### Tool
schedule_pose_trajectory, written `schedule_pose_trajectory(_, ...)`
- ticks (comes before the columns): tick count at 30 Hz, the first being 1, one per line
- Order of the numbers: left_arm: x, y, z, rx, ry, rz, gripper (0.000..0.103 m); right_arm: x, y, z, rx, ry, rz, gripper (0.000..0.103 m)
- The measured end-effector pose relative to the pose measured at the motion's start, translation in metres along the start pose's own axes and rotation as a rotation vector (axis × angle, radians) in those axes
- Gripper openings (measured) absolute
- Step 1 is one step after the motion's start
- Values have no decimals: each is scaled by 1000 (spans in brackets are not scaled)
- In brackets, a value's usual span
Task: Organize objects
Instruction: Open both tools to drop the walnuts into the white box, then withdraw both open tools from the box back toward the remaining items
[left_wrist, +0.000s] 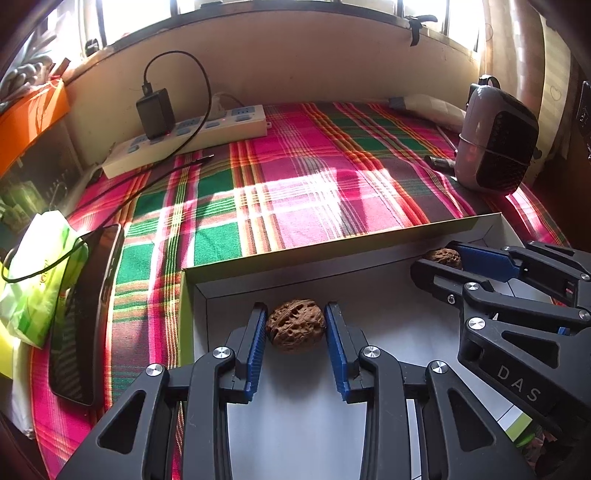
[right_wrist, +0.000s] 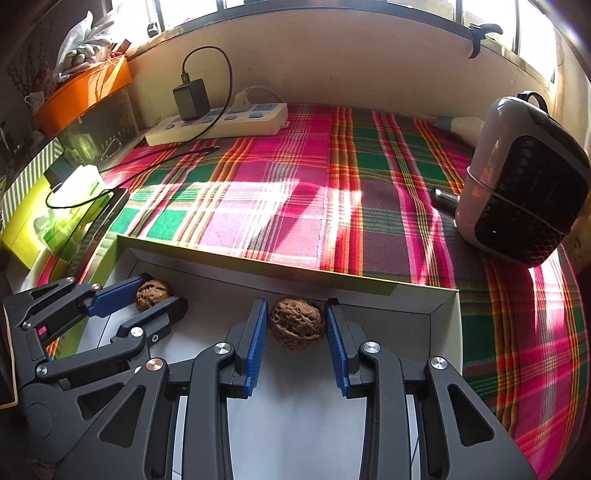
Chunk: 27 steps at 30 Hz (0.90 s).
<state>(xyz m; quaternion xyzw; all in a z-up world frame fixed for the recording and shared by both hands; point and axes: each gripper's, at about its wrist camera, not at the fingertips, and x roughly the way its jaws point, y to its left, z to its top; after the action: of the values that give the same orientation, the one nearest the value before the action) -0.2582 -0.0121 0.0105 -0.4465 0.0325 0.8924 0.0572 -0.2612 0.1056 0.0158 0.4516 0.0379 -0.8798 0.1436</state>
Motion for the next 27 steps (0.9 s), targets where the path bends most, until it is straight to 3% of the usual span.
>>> schedule_pose_trajectory(2,-1,0,0,-5,2,-4,32,0,0,0,-1,-4,-1,34)
schedule_pose_trajectory(4,-4,-1,-1,-4,-1,-5,35,-1,-2,0,8,-7,-9,44)
schedule_pose_trajectory(10,-12,-1,-4,-13,-7,0,36,-8,-5,-3,31,-17,-15,54)
schedule_pose_trajectory(27,-65,-7,-32,-40,-81,18,36,-62,1,-32,70,-107,-9,54)
